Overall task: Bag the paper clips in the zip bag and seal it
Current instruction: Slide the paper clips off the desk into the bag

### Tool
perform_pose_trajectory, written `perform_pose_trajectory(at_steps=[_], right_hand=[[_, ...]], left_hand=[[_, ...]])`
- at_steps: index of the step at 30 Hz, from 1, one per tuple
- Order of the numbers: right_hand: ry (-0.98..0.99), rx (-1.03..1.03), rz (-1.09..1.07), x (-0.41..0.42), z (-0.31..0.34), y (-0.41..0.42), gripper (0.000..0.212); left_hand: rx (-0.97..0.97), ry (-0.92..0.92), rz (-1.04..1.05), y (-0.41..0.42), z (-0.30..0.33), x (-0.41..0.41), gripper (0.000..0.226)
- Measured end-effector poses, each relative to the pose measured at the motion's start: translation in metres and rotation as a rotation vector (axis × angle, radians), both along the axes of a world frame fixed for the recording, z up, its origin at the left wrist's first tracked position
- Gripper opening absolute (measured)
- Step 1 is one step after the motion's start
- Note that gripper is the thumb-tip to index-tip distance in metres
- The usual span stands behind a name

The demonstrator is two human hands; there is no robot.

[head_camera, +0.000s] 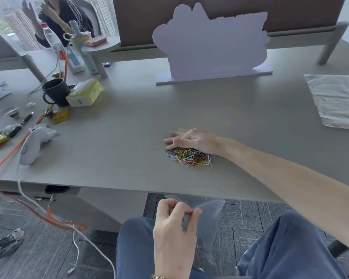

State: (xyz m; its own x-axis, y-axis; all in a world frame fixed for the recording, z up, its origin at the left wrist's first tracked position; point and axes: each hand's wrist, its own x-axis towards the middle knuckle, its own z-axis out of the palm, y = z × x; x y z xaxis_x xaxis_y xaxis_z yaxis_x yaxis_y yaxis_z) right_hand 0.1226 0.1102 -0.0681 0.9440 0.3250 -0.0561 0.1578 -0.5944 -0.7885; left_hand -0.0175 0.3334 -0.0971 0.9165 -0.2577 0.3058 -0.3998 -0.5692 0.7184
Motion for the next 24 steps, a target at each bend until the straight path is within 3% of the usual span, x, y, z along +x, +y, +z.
perform_pose_trajectory(at_steps=[3,6,7,9,11,17,24], right_hand=[[0.006,0.095,-0.036,-0.016,0.005,0.005,0.047],[0.004,0.283,-0.316,-0.029,0.014,0.005,0.047],[-0.036,0.258,-0.439,-0.033,0.016,0.000,0.044],[-0.179,0.019,-0.648,-0.043,0.017,-0.015,0.032],[-0.261,-0.148,-0.742,-0.062,0.016,-0.024,0.023],[-0.274,-0.340,-0.585,-0.109,0.006,0.002,0.029],[-0.190,-0.275,-0.557,-0.130,0.016,0.031,0.023]], left_hand=[[0.000,-0.002,-0.008,0.000,0.000,0.000,0.025],[-0.004,-0.004,-0.017,0.000,0.000,-0.001,0.024],[-0.005,-0.001,-0.019,0.000,0.001,0.000,0.024],[-0.006,0.000,-0.021,0.000,0.001,-0.001,0.024],[-0.015,-0.003,-0.023,-0.001,0.002,-0.001,0.024],[-0.021,0.004,-0.018,-0.002,0.003,0.000,0.025],[-0.032,-0.011,0.002,0.000,0.004,-0.001,0.023]])
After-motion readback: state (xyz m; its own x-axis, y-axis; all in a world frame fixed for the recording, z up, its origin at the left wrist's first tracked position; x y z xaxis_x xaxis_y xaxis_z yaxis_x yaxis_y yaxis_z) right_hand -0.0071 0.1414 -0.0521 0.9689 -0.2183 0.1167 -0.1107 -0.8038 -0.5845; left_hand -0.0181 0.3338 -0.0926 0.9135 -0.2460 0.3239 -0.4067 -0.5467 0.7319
